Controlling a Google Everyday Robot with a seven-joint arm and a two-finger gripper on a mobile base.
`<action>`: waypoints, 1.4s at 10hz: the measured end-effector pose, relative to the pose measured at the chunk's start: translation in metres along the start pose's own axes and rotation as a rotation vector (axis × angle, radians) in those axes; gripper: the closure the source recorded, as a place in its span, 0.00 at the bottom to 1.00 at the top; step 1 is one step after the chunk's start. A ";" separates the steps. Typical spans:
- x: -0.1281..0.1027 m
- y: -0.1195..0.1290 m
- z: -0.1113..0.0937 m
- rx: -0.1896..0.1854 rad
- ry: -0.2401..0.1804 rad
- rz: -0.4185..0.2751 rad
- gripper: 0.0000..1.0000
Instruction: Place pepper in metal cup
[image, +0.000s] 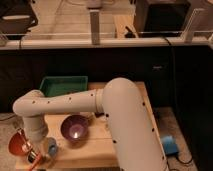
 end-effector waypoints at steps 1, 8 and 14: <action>0.005 -0.004 -0.002 0.009 0.010 0.005 0.72; 0.013 -0.026 -0.006 0.055 0.034 -0.010 0.54; 0.012 -0.036 0.002 0.050 0.023 -0.036 0.20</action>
